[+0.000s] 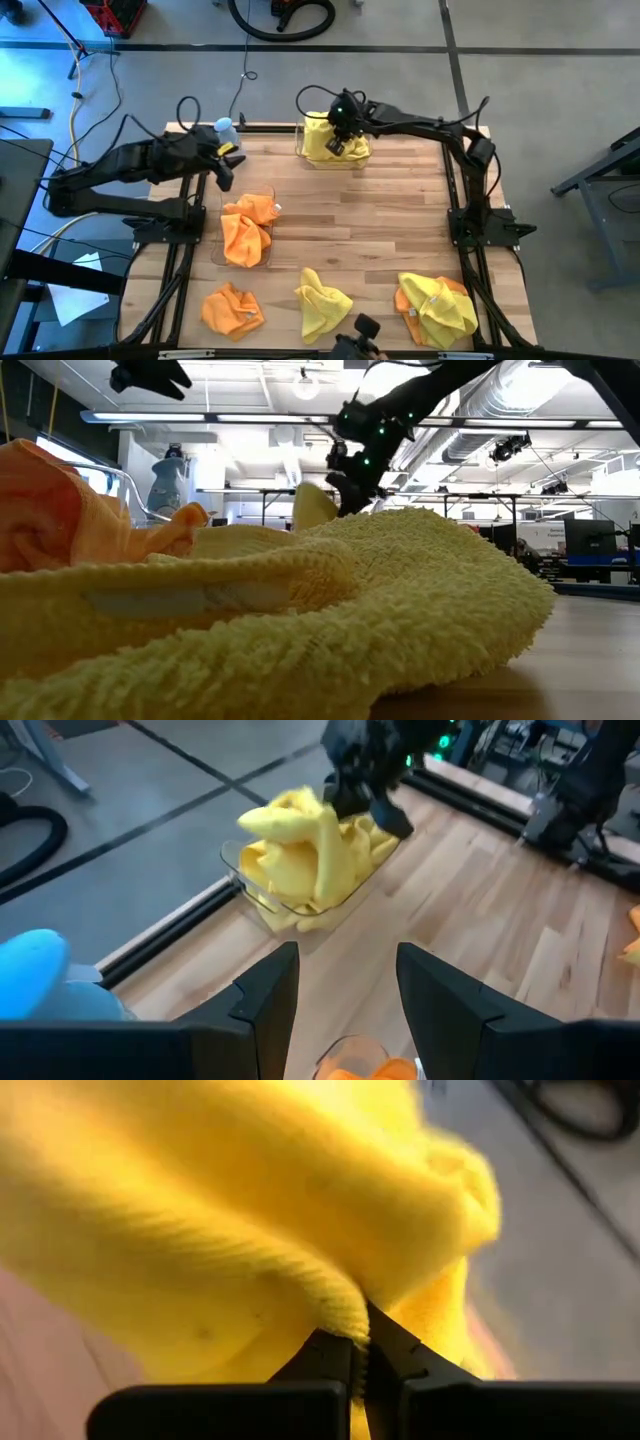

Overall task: Sort microfiber towel by color & place in baskets
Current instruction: Put the yellow microfiber towel into the top transparent bin

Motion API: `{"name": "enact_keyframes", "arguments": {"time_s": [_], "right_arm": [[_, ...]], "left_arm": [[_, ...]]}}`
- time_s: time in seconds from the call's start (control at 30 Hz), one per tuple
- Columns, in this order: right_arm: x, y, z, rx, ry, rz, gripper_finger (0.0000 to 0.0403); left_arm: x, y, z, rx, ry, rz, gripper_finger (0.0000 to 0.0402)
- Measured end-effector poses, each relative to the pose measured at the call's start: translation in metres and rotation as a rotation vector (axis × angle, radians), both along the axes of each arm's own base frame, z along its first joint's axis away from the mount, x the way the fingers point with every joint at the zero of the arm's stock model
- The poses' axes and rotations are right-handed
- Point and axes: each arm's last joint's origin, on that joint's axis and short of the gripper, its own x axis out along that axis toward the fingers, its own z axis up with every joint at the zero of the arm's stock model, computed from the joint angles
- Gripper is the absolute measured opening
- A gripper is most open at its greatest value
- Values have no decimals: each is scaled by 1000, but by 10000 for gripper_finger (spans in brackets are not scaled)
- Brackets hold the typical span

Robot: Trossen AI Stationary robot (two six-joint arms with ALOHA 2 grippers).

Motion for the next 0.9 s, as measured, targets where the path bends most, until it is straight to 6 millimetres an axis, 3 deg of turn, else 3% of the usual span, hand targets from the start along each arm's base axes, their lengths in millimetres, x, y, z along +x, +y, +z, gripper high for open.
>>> {"name": "enact_keyframes", "arguments": {"time_s": [0.23,0.5,0.73,0.9], "right_arm": [[-10,3,-3,107,52,-80,0],[-10,9,30,275,-48,-41,9],[-8,12,66,325,-117,-5,91],[-9,8,82,190,-91,-41,155]], "left_arm": [[-10,-1,4,28,-18,-12,158],[-9,-1,3,39,-3,-32,158],[-8,-1,3,24,-12,-28,158],[-8,-1,3,-1,-30,-13,158]]}}
